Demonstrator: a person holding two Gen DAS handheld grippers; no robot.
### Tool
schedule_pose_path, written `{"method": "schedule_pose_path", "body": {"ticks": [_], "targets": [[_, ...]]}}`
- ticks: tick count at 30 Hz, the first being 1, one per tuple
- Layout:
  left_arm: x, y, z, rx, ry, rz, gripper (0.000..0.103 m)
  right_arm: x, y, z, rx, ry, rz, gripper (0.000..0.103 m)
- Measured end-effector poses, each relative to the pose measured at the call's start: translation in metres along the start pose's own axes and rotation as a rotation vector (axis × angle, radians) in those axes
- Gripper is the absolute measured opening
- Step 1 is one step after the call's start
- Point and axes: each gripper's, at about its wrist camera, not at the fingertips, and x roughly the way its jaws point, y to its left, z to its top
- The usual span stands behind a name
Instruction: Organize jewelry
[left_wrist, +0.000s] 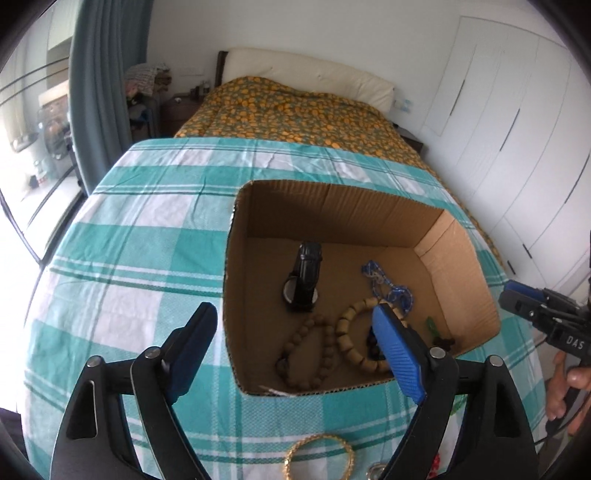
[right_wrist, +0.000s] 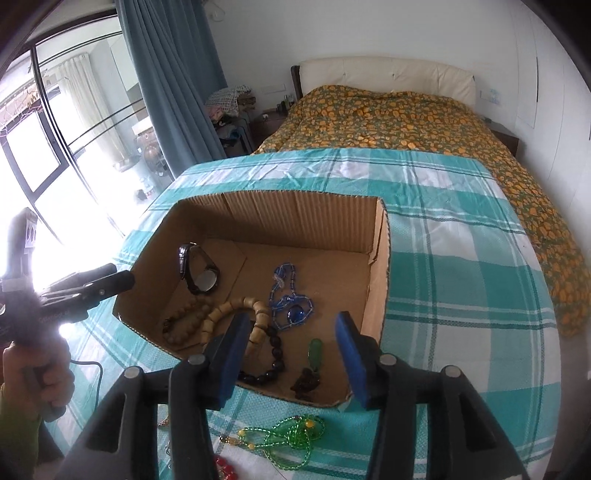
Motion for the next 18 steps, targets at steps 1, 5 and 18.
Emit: {"method": "schedule_pose_path", "body": {"ticks": [1, 5, 18], "targets": [[-0.008, 0.002, -0.006, 0.0, -0.007, 0.006, 0.092, -0.009, 0.0, -0.006, 0.002, -0.018, -0.009, 0.051], [-0.045, 0.002, -0.036, 0.038, -0.032, 0.038, 0.095, -0.048, -0.003, -0.046, 0.007, -0.079, -0.07, 0.056], [-0.13, 0.011, -0.161, 0.056, 0.008, 0.109, 0.099, -0.101, 0.005, -0.218, 0.033, -0.063, -0.245, 0.056]]}}
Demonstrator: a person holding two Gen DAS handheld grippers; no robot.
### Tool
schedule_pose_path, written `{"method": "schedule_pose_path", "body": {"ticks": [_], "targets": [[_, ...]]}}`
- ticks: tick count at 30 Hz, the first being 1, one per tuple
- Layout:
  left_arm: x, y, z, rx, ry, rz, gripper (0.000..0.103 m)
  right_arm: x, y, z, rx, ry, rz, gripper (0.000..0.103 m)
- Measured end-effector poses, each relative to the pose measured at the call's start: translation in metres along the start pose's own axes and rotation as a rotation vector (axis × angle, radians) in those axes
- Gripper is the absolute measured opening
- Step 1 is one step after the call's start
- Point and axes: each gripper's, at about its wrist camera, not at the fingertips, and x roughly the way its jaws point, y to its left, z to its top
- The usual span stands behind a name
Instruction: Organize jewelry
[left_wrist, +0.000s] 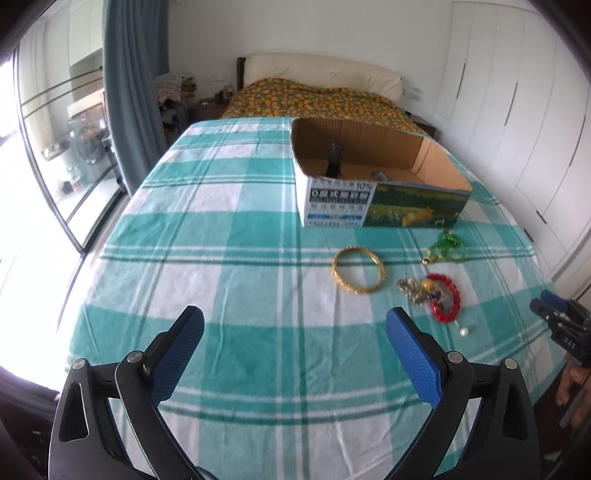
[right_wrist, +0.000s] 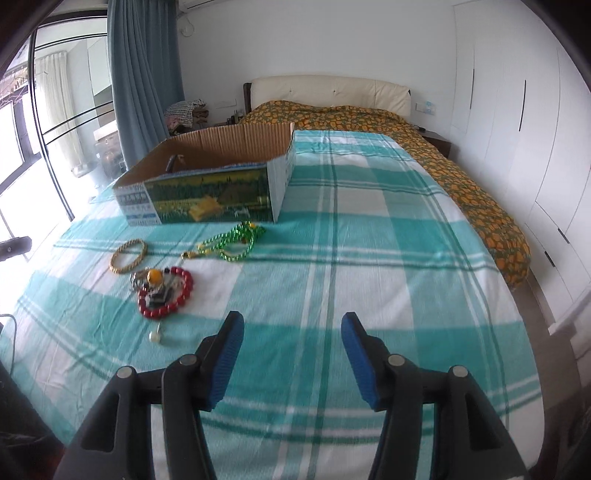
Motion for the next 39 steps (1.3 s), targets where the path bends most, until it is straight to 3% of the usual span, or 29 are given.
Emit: {"method": "schedule_pose_path", "body": {"ticks": [5, 10, 15, 23, 39], "targets": [[0.02, -0.019, -0.047, -0.029, 0.055, -0.047, 0.099, -0.006, 0.013, -0.03, 0.018, 0.004, 0.013, 0.056], [0.039, -0.039, -0.067, 0.005, 0.055, -0.025, 0.099, -0.009, 0.022, -0.046, 0.006, 0.003, 0.017, 0.056], [0.052, -0.048, -0.067, 0.059, 0.044, 0.01, 0.099, -0.007, 0.023, -0.056, 0.018, 0.0, 0.007, 0.056], [0.064, -0.051, -0.068, 0.065, 0.097, 0.022, 0.099, 0.001, 0.027, -0.061, 0.011, 0.002, 0.007, 0.056], [0.067, -0.053, -0.069, 0.078, 0.106, 0.027, 0.103, 0.004, 0.032, -0.067, -0.013, -0.006, -0.007, 0.057]]}}
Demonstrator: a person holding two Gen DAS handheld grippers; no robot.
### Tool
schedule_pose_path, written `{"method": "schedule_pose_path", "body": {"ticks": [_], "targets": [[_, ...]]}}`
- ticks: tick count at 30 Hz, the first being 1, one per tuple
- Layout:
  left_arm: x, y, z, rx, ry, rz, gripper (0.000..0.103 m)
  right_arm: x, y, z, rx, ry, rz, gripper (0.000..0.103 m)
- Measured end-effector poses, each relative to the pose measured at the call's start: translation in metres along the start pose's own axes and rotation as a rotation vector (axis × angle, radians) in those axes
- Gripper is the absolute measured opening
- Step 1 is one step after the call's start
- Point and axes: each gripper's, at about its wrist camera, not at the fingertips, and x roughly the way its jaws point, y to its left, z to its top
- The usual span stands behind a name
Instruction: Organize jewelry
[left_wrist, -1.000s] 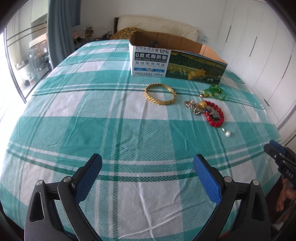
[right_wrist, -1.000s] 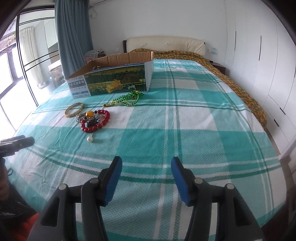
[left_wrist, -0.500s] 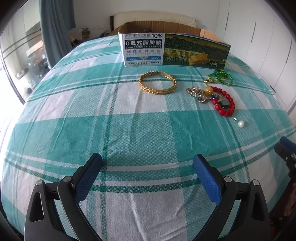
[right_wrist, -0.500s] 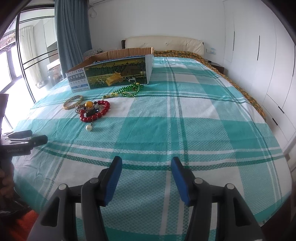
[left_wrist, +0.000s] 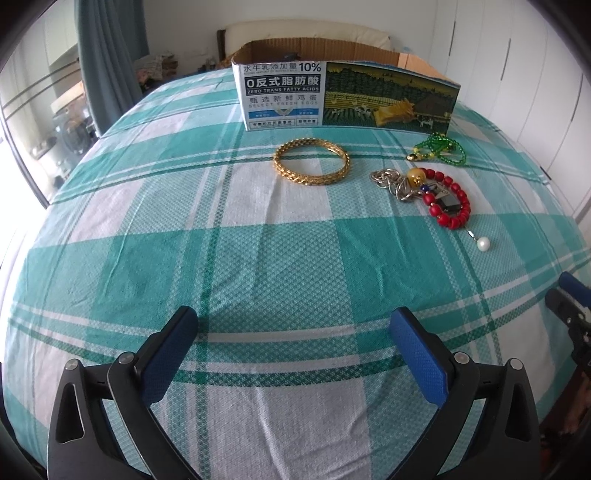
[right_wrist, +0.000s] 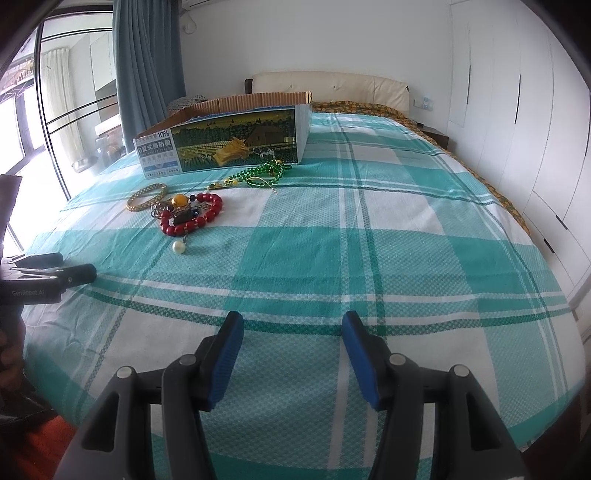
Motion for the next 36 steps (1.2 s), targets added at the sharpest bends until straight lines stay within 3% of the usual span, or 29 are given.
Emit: {"method": "schedule_pose_path", "body": {"ticks": [8, 28, 36], "targets": [[0.0, 0.0, 0.0, 0.0, -0.003, 0.001, 0.103, -0.001, -0.006, -0.002, 0.04, -0.028, 0.028, 0.057], [0.0, 0.0, -0.001, -0.002, -0.006, 0.002, 0.103, 0.003, 0.005, 0.0, -0.024, 0.0, -0.009, 0.064], [0.0, 0.005, 0.011, 0.003, 0.048, -0.03, 0.102, 0.01, -0.004, 0.019, 0.001, 0.119, 0.049, 0.064]]}}
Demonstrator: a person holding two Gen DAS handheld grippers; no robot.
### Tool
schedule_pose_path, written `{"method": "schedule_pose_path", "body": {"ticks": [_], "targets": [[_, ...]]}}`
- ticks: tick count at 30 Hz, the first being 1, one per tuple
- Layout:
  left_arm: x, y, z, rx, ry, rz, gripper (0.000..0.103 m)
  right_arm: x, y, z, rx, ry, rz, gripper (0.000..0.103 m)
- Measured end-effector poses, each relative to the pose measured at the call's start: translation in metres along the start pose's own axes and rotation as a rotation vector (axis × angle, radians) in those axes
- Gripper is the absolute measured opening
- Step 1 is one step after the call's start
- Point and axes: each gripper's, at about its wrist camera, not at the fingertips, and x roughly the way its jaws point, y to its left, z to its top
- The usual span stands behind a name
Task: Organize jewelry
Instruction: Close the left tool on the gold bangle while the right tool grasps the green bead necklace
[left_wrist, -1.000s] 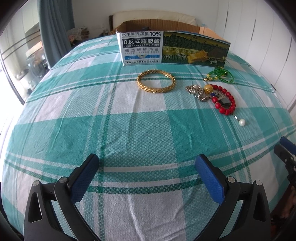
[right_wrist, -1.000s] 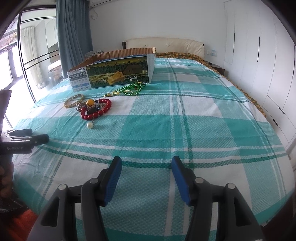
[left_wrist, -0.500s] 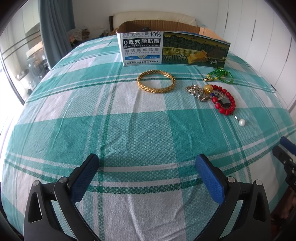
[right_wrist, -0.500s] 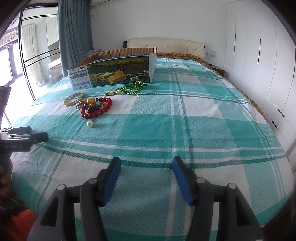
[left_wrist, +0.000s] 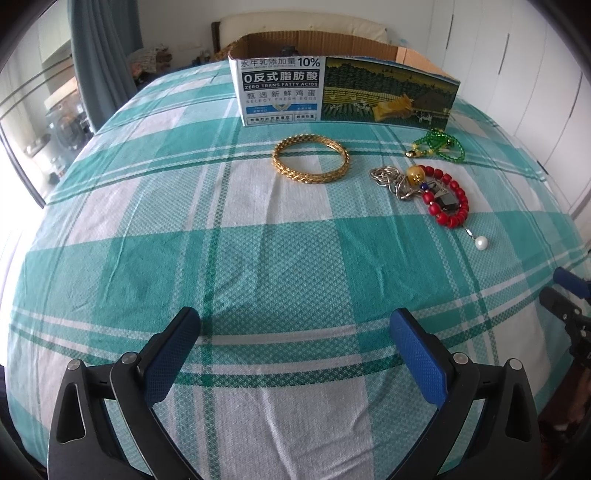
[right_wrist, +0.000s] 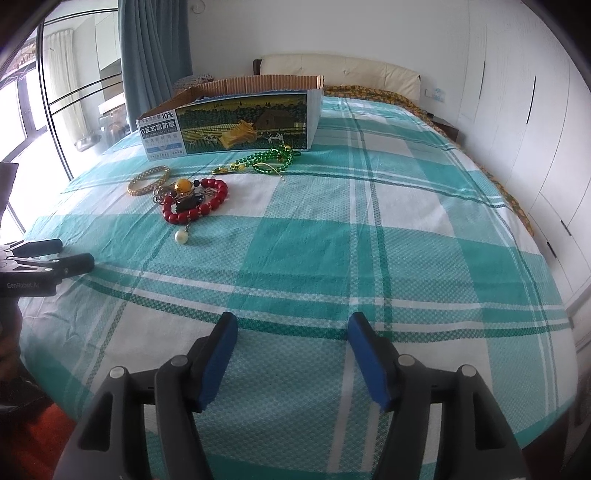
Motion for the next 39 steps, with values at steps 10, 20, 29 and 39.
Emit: {"method": "schedule_pose_path", "body": {"ticks": [10, 20, 29, 39], "targets": [[-0.002, 0.036, 0.048, -0.099, -0.043, -0.023, 0.102, 0.013, -0.021, 0.043, 0.078, -0.001, 0.08, 0.064], [0.04, 0.035, 0.1, -0.109, -0.018, -0.019, 0.102, 0.037, -0.022, 0.097, 0.07, -0.027, 0.17, 0.064], [0.076, 0.036, 0.104, -0.077, 0.039, 0.059, 0.1, 0.102, -0.008, 0.149, 0.068, 0.03, 0.208, 0.064], [0.077, 0.031, 0.107, -0.053, 0.015, 0.059, 0.091, 0.133, 0.014, 0.165, -0.007, 0.033, 0.155, 0.031]]}}
